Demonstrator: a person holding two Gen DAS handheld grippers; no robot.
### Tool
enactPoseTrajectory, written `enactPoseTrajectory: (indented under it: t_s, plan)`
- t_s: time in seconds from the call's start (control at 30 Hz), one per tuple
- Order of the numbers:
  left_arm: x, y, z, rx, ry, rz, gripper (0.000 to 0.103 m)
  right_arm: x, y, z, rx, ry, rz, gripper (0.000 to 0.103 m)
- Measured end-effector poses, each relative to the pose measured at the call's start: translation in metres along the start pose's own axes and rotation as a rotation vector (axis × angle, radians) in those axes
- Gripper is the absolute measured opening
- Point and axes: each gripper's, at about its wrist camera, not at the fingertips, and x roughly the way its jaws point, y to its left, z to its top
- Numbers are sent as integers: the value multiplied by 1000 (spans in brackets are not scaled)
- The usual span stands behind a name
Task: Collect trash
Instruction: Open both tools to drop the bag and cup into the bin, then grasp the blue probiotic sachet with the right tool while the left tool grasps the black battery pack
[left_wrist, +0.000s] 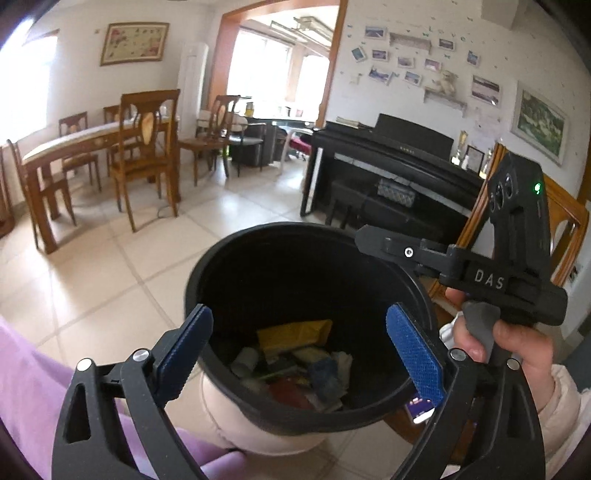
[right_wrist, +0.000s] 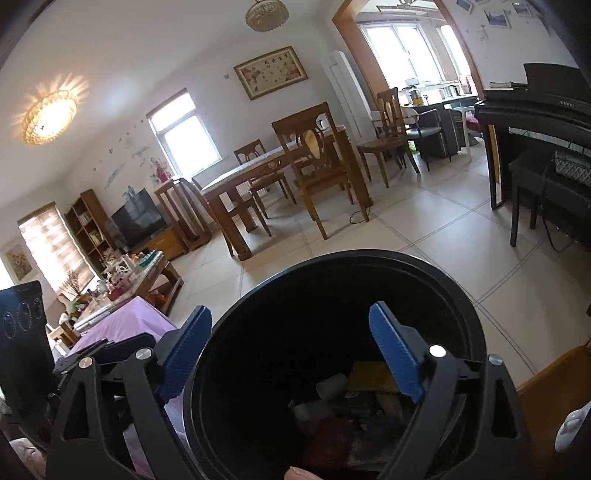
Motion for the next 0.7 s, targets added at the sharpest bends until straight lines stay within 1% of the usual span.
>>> enactPoseTrajectory:
  t_s: [0.1, 0.23, 0.37, 0.43, 0.53, 0.6, 0.67, 0.7]
  plan:
    - [-16, 13, -2, -22, -14, 33, 95, 5, 3, -1, -11, 15, 8, 87]
    - [-51, 37, -11, -58, -37, 82, 95, 10, 16, -3, -34, 39, 23, 87]
    - [-102, 86, -28, -144, -62, 184, 95, 19, 31, -11, -66, 74, 52, 87]
    - [-129, 114, -40, -197, -72, 239, 95, 26, 45, -17, -89, 102, 73, 87]
    - [-185, 170, -66, -293, -82, 368, 95, 34, 67, -25, -124, 142, 105, 87]
    - [-215, 199, -81, -326, -82, 452, 93, 42, 85, -33, -153, 173, 136, 87]
    - [-244, 230, -98, -367, -53, 557, 83, 47, 101, -37, -179, 197, 162, 87]
    - [-255, 246, -106, -391, -35, 592, 79, 51, 114, -41, -199, 213, 182, 87]
